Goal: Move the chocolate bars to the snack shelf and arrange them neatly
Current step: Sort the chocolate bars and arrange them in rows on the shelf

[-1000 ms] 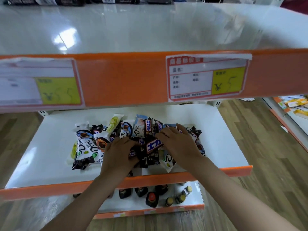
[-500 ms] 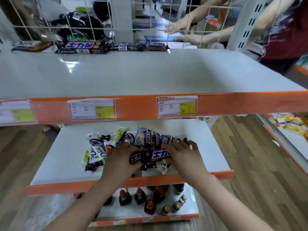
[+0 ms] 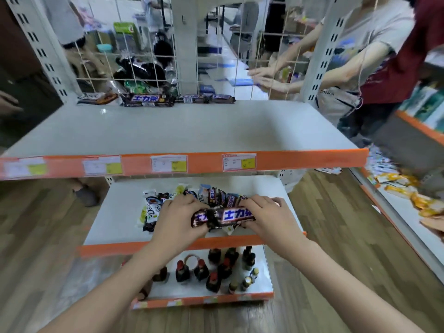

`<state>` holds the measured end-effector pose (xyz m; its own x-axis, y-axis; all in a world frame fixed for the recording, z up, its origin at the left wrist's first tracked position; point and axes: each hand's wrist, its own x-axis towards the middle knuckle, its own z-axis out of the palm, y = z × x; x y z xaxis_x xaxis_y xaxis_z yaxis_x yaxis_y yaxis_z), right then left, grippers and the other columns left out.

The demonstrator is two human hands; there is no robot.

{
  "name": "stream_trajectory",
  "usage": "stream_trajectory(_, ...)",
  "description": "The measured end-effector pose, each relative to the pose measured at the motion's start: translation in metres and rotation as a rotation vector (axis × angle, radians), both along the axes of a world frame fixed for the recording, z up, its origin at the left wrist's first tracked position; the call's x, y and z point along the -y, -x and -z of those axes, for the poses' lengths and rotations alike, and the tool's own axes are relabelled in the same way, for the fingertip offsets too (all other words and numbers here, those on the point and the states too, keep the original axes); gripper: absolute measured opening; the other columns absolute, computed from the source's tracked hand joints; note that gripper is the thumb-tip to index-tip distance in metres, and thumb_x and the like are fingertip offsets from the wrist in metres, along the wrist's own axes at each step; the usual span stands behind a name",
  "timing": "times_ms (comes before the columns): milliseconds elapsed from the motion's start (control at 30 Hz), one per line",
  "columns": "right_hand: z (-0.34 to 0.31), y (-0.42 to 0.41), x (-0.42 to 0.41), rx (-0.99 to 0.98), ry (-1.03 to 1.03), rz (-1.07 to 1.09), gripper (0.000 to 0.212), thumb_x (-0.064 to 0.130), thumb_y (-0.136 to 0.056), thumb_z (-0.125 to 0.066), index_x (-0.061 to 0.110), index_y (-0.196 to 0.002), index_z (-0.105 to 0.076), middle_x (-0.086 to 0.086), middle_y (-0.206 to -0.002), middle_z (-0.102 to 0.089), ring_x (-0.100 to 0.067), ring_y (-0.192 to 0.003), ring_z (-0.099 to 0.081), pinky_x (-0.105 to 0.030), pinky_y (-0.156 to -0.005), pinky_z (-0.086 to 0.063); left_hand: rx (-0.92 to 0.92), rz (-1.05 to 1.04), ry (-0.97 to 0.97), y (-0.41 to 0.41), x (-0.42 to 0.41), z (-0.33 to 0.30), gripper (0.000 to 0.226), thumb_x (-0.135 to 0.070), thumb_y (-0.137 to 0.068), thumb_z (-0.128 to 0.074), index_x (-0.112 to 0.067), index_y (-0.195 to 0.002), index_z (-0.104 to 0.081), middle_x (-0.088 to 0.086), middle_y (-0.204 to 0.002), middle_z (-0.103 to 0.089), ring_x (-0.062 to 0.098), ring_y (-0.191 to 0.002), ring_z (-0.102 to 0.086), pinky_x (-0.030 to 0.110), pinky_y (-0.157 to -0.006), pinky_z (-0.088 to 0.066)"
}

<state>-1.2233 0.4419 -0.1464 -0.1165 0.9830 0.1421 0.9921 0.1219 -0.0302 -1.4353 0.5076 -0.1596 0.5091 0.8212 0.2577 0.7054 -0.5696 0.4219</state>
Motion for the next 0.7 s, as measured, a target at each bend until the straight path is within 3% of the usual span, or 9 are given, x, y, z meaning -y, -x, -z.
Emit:
stream_trajectory(233,-0.071,-0.003,0.004,-0.030,-0.074,-0.030,0.041,0.045,-0.092,-0.047,0.031,-0.130,-0.041,0.014,-0.127,-0.047,-0.010,-0.119,-0.044,-0.028,-0.097,-0.026,0.063,0.036,-0.147,0.013,0.005,-0.065,0.038,-0.034,-0.065,-0.080,-0.017,-0.098,-0.072,-0.005,-0.086,-0.064,0.020,-0.084,-0.059,0.034,-0.070,-0.040)
stream_trajectory(333,-0.096,0.001,-0.005,-0.036,-0.141,-0.042,0.040,0.041,-0.088,-0.057,0.025,-0.124,-0.051,0.009,-0.120,-0.055,-0.017,-0.113,-0.052,-0.033,-0.093,-0.031,0.091,0.022,-0.172,0.015,-0.004,-0.087,0.036,-0.035,-0.064,-0.080,-0.018,-0.095,-0.072,-0.005,-0.086,-0.064,0.020,-0.085,-0.060,0.033,-0.069,-0.039)
stream_trajectory(500,-0.132,0.001,-0.033,-0.050,-0.185,-0.072,0.039,0.042,-0.088,-0.056,0.027,-0.123,-0.052,0.008,-0.119,-0.057,-0.019,-0.104,-0.056,-0.035,-0.091,-0.033,0.087,-0.042,-0.182,0.015,-0.031,-0.120,0.044,-0.053,-0.068,-0.059,-0.026,-0.102,-0.070,-0.008,-0.092,-0.061,0.016,-0.092,-0.055,0.031,-0.071,-0.029)
stream_trajectory(700,-0.158,0.002,-0.075,-0.050,-0.218,-0.093,0.041,0.042,-0.089,-0.056,0.026,-0.126,-0.049,0.007,-0.120,-0.054,-0.018,-0.110,-0.051,-0.035,-0.089,-0.036,0.088,-0.108,-0.154,0.015,-0.072,-0.154,0.027,-0.041,-0.076,-0.066,-0.032,-0.102,-0.067,-0.009,-0.090,-0.055,0.017,-0.096,-0.052,0.033,-0.077,-0.038)
